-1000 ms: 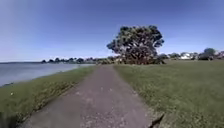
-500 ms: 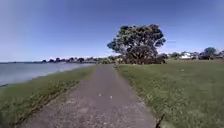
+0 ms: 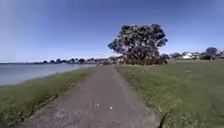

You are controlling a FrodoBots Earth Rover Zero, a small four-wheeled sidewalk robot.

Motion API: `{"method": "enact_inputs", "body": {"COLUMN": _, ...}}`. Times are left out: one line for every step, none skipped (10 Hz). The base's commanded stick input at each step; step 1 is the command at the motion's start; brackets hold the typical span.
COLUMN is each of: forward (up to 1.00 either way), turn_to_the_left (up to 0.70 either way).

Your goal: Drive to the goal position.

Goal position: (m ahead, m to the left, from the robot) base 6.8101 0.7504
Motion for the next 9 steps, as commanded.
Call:
{"method": "enact_inputs", "body": {"forward": 0.7, "turn_to_the_left": 0.0}}
{"method": "enact_inputs", "body": {"forward": 0.7, "turn_to_the_left": 0.0}}
{"method": "enact_inputs", "body": {"forward": 0.7, "turn_to_the_left": 0.0}}
{"method": "enact_inputs", "body": {"forward": 0.7, "turn_to_the_left": 0.0}}
{"method": "enact_inputs", "body": {"forward": 0.7, "turn_to_the_left": 0.0}}
{"method": "enact_inputs", "body": {"forward": 0.7, "turn_to_the_left": 0.0}}
{"method": "enact_inputs", "body": {"forward": 0.7, "turn_to_the_left": 0.0}}
{"method": "enact_inputs", "body": {"forward": 0.7, "turn_to_the_left": -0.22}}
{"method": "enact_inputs", "body": {"forward": 0.7, "turn_to_the_left": -0.03}}
